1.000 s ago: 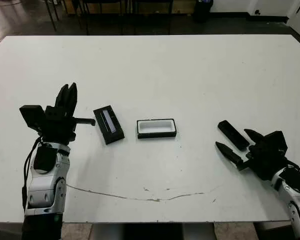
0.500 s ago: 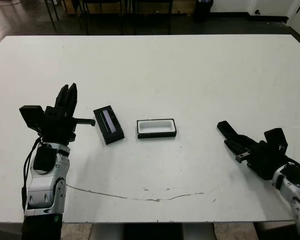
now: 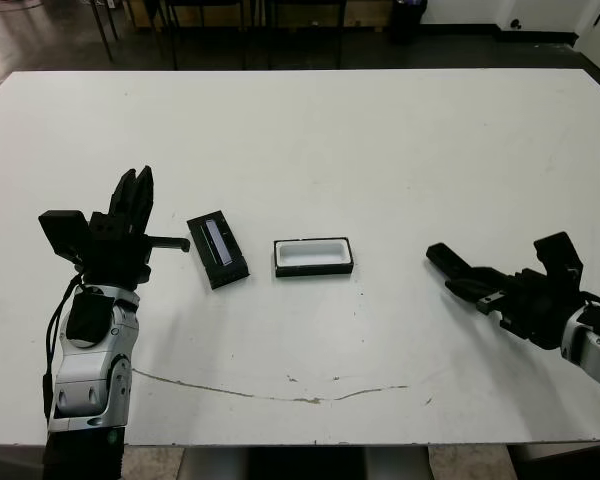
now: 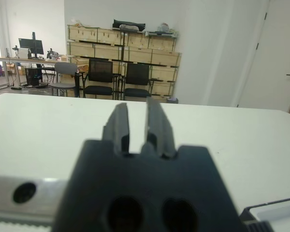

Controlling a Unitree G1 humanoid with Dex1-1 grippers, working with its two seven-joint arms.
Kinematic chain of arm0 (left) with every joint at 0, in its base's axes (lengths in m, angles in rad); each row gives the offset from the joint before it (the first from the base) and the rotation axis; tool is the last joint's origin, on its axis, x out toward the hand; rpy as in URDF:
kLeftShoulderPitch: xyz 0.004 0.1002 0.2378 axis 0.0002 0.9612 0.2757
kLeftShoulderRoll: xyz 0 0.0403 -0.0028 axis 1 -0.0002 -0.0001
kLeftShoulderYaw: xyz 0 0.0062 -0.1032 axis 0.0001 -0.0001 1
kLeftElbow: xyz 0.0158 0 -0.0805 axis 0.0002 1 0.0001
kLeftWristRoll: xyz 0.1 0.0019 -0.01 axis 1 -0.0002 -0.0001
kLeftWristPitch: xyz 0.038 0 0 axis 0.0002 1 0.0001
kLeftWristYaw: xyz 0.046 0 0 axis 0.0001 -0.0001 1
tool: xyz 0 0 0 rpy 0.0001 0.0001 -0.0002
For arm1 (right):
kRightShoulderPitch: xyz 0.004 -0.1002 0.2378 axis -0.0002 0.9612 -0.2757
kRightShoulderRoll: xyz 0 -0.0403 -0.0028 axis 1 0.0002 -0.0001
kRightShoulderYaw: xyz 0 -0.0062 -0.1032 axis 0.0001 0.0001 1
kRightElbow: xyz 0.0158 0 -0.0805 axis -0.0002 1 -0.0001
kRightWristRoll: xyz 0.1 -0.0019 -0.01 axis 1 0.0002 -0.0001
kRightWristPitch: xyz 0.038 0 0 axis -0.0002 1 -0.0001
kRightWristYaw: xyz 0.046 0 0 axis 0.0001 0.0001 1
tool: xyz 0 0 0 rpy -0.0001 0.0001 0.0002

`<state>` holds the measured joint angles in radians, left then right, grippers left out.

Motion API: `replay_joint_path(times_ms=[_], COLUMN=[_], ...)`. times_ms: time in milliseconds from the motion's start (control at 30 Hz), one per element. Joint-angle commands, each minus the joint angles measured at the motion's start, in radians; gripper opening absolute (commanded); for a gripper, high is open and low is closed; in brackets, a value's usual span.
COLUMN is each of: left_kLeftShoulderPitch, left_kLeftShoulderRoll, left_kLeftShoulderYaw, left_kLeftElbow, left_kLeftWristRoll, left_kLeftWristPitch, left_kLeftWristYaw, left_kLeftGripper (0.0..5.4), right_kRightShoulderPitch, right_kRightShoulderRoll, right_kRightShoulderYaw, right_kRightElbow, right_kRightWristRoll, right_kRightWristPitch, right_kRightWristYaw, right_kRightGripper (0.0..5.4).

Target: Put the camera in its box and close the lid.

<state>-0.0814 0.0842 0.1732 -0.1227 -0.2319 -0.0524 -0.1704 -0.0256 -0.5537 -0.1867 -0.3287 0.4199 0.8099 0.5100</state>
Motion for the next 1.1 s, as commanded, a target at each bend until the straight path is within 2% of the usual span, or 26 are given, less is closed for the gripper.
replay_joint_path(times_ms=[33, 167, 300, 367, 467, 600, 700, 800, 900, 1100], left_kLeftShoulderPitch=[0.004, 0.005, 0.008, 0.008, 0.01, 0.015, 0.019, 0.022, 0.024, 0.02], left_kLeftShoulderRoll=[0.011, 0.008, 0.005, 0.004, 0.005, 0.002, -0.001, 0.003, 0.002, 0.003], left_kLeftShoulderYaw=[0.0, -0.002, -0.005, -0.006, -0.012, -0.017, -0.019, -0.023, -0.024, -0.025], left_kLeftElbow=[0.019, 0.02, 0.017, 0.018, 0.025, 0.022, 0.015, 0.021, 0.023, 0.037], left_kLeftWristRoll=[-0.001, -0.003, -0.004, -0.003, 0.012, 0.021, 0.02, 0.032, 0.037, 0.033], left_kLeftWristPitch=[-0.002, -0.001, 0.005, 0.005, -0.014, -0.014, -0.006, -0.018, -0.022, -0.028], left_kLeftWristYaw=[-0.007, -0.008, -0.005, -0.004, -0.004, 0.004, 0.012, 0.015, 0.016, 0.006], left_kLeftGripper=[0.0, 0.0, 0.0, 0.0, 0.0, 0.0, 0.0, 0.0, 0.0, 0.0], right_kRightShoulderPitch=[-0.05, -0.154, -0.287, -0.361, -0.467, -0.598, -0.689, -0.773, -0.834, -0.887], right_kRightShoulderRoll=[0.017, 0.021, -0.003, -0.026, -0.059, -0.05, -0.034, -0.028, -0.009, 0.038], right_kRightShoulderYaw=[-0.049, -0.077, -0.039, 0.018, 0.121, 0.26, 0.353, 0.455, 0.521, 0.574], right_kRightElbow=[-0.016, 0.028, 0.105, 0.139, 0.215, 0.385, 0.516, 0.599, 0.665, 0.735], right_kRightWristRoll=[0.056, 0.14, 0.147, 0.111, 0.043, -0.068, -0.142, -0.233, -0.289, -0.357], right_kRightWristPitch=[0.012, -0.028, -0.066, -0.098, -0.188, -0.394, -0.48, -0.509, -0.526, -0.576], right_kRightWristYaw=[-0.003, 0.053, 0.118, 0.161, 0.27, 0.443, 0.551, 0.633, 0.708, 0.768], right_kRightGripper=[0.17, 0.17, 0.17, 0.17, 0.17, 0.16, 0.16, 0.16, 0.15, 0.15])
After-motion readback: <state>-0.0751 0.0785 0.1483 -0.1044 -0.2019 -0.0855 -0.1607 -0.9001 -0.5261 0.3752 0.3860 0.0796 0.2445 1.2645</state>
